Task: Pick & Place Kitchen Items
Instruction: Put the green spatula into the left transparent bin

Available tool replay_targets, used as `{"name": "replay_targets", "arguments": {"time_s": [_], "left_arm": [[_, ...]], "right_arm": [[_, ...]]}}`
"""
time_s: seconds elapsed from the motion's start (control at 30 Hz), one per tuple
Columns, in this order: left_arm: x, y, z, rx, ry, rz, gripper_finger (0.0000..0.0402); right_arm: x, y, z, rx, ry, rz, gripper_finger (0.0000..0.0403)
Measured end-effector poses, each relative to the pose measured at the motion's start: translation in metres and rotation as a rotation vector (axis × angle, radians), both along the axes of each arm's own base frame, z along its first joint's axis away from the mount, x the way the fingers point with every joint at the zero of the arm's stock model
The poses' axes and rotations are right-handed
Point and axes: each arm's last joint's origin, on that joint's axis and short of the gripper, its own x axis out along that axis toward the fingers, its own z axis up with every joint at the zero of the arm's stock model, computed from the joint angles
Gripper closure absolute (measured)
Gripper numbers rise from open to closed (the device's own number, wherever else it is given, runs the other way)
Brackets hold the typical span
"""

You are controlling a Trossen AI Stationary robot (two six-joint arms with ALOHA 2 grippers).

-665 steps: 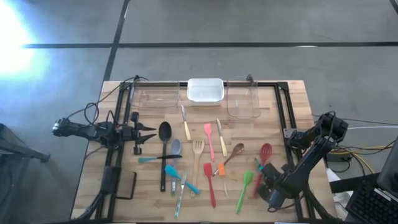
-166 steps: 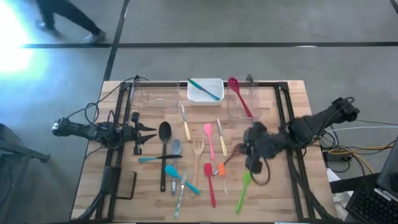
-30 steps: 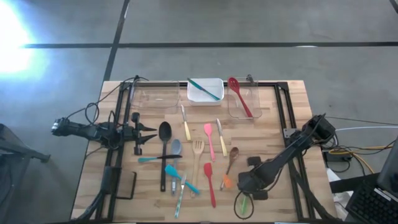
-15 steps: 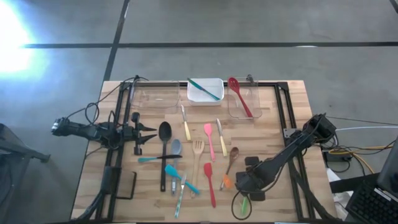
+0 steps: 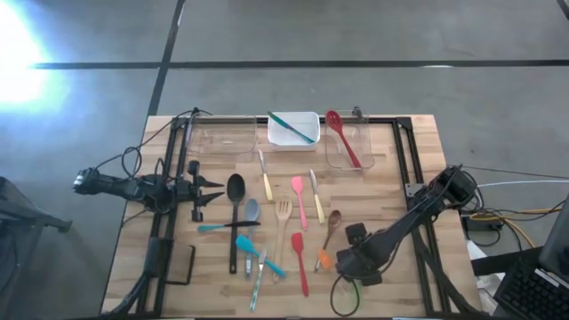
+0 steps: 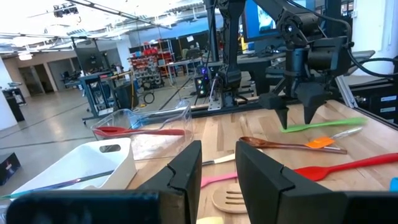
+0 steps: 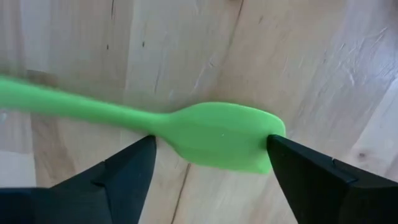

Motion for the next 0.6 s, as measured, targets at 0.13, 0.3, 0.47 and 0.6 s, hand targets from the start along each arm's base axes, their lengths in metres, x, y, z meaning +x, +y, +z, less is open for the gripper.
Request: {"name": "replay_targets", "arguments": {"time_s": [0.13,0.3,0.47,0.6], "left_arm": [[0.000,0.000,0.000,0.001,0.001,0.000,0.0300],[0.000,0.000,0.000,0.002,0.001,0.000,0.0300],[0.000,0.000,0.000,0.002,0.001,0.000,0.0300],[0.000,0.000,0.000,0.002,0.001,0.000,0.0300]], "right_arm": [[0.001,0.000,0.000,-0.020,-0.018,0.008,0.0086],[0.003,0.000,-0.001,-0.034,-0.052,0.038,0.0084],[0.009,0.000,-0.001,-0.057,-0.138,0.061,0.0092],[0.010,-0.001,-0.003,-0.060,-0.150,0.057,0.0097]]}}
